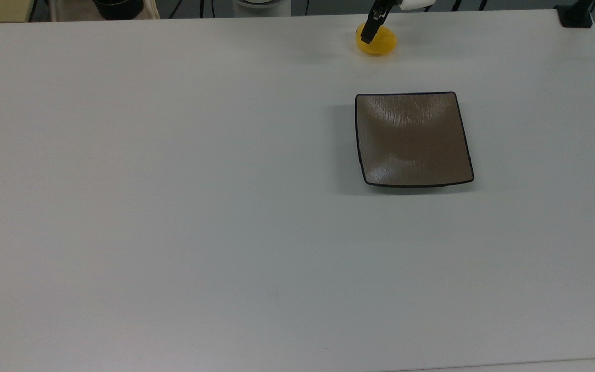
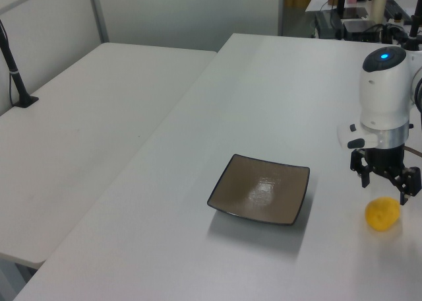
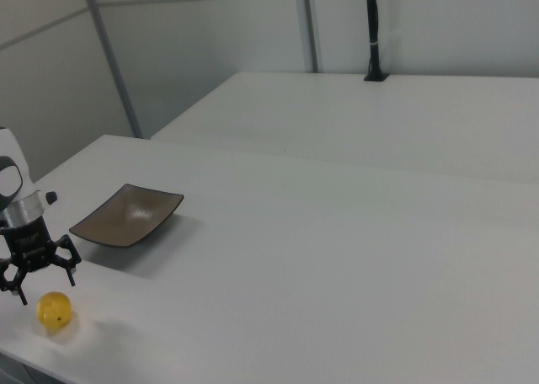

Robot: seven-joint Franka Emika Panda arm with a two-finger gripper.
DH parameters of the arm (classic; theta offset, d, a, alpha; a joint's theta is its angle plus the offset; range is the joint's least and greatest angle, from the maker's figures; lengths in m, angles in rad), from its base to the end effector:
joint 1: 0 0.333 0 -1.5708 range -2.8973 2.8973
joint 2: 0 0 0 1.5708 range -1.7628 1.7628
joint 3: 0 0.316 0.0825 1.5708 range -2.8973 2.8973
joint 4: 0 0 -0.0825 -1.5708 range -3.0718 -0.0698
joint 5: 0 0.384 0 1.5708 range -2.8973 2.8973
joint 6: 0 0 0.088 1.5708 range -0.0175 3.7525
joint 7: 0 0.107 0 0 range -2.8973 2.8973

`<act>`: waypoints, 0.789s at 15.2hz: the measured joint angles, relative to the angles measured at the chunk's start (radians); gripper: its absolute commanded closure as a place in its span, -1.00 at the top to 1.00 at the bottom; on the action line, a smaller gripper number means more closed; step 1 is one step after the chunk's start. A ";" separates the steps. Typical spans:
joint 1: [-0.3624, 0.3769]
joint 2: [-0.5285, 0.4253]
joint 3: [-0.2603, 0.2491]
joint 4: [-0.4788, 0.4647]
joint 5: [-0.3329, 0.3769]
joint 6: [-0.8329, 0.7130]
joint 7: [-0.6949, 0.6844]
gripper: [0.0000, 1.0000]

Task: Put potatoes on a ceramic plate
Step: 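Lower the gripper around the yellow potato and close on it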

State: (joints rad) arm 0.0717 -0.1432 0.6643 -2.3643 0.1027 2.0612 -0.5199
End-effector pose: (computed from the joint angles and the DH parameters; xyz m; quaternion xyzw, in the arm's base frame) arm 0.3397 0.3148 0.3568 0.8258 0.5562 -0.0928 0.0109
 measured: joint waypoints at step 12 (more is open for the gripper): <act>0.002 0.081 0.007 -0.002 0.000 0.051 0.000 1.00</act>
State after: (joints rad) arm 0.0738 -0.0622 0.6710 -2.3658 0.1025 2.1127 -0.5201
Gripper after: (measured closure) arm 0.000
